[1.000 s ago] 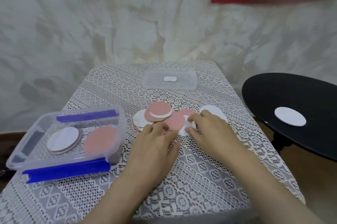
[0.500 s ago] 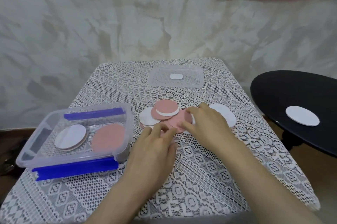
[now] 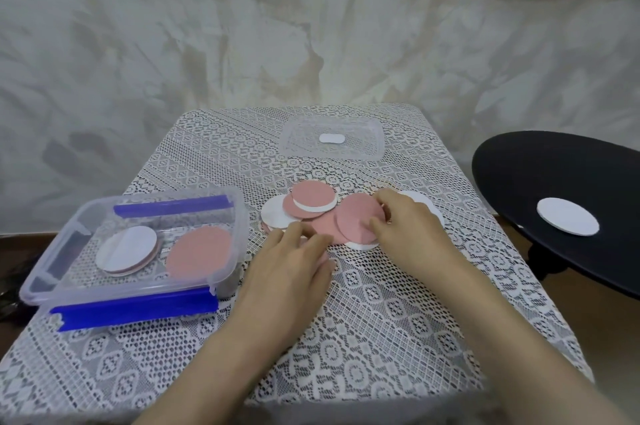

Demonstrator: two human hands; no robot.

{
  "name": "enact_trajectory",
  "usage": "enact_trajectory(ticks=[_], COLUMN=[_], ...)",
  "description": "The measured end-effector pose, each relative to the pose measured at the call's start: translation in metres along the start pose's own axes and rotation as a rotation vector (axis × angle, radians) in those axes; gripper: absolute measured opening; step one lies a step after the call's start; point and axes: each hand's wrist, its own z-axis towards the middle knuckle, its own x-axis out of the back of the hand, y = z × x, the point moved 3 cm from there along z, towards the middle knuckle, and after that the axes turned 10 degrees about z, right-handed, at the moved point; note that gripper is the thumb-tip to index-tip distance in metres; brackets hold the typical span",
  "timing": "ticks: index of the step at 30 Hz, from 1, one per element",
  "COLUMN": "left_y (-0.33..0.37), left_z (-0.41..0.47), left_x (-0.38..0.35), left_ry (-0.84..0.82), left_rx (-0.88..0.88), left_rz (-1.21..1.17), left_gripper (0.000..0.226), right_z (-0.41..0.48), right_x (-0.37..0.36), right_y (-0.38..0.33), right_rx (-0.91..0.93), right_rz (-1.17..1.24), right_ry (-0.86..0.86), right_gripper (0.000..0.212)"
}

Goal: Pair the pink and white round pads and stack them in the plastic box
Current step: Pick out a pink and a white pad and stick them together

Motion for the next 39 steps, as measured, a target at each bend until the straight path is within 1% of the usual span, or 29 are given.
enact_trajectory(ticks=[2, 4, 5, 7, 9, 12, 13, 14, 18, 20, 23, 24, 25, 30, 33, 35, 39], left_y=[0.0, -0.001, -0.001, -0.001, 0.0, 0.003, 0.002, 0.002, -0.001, -0.004, -0.008, -0.009, -0.009, -0.01, -0.01, -0.011, -0.01], left_z=[-0.003, -0.007, -0.009, -0.012, -0.015, -0.018, -0.018, -0.018, -0.017, -0.016, -0.014, -0.014, -0.014, -0.013, -0.013, -0.012, -0.013], left_x=[0.003, 0.006, 0.008, 0.011, 0.016, 0.022, 0.023, 0.023, 0.025, 0.025, 0.021, 0.02, 0.019, 0.018, 0.018, 0.017, 0.018], left_ry=[-0.001, -0.015, -0.024, -0.042, -0.048, -0.044, -0.055, -0.07, -0.11, -0.141, -0.197, -0.215, -0.228, -0.24, -0.217, -0.211, -0.193], left_rx=[0.009, 0.027, 0.037, 0.056, 0.056, 0.034, 0.044, 0.061, 0.123, 0.163, 0.173, 0.174, 0.177, 0.201, 0.204, 0.209, 0.202], left_rz=[-0.018, -0.054, -0.083, -0.137, -0.16, -0.149, -0.165, -0.19, -0.264, -0.275, -0.265, -0.266, -0.268, -0.302, -0.311, -0.316, -0.32], left_gripper=[0.034, 0.039, 0.043, 0.047, 0.041, 0.015, 0.011, 0.013, 0.022, 0.029, 0.03, 0.029, 0.028, 0.016, 0.013, 0.011, 0.009], right_z=[-0.007, -0.013, -0.016, -0.023, -0.03, -0.035, -0.034, -0.032, -0.02, -0.011, -0.001, 0.001, 0.003, 0.01, 0.012, 0.011, 0.008], right_x=[0.003, 0.003, 0.002, -0.001, -0.007, -0.014, -0.015, -0.015, -0.01, -0.006, -0.002, -0.003, -0.006, -0.018, -0.019, -0.018, -0.01], right_y=[0.002, 0.004, 0.004, 0.003, -0.001, -0.005, -0.006, -0.007, -0.01, -0.008, -0.005, -0.007, -0.008, -0.013, -0.014, -0.015, -0.011], right_rx=[0.017, 0.015, 0.022, 0.046, 0.079, 0.095, 0.096, 0.1, 0.129, 0.137, 0.101, 0.082, 0.067, 0.047, 0.002, -0.006, 0.009], right_rz=[0.092, 0.168, 0.18, 0.174, 0.161, 0.211, 0.227, 0.24, 0.307, 0.304, 0.177, 0.1, 0.025, -0.202, -0.202, -0.143, -0.094], right_ry=[-0.018, -0.072, -0.108, -0.185, -0.251, -0.326, -0.334, -0.336, -0.298, -0.223, -0.1, -0.088, -0.088, -0.082, -0.097, -0.083, 0.016], right_gripper=[0.004, 0.006, 0.008, 0.025, 0.03, 0.023, 0.021, 0.02, 0.019, 0.021, 0.015, 0.011, 0.013, 0.051, 0.06, 0.056, 0.03])
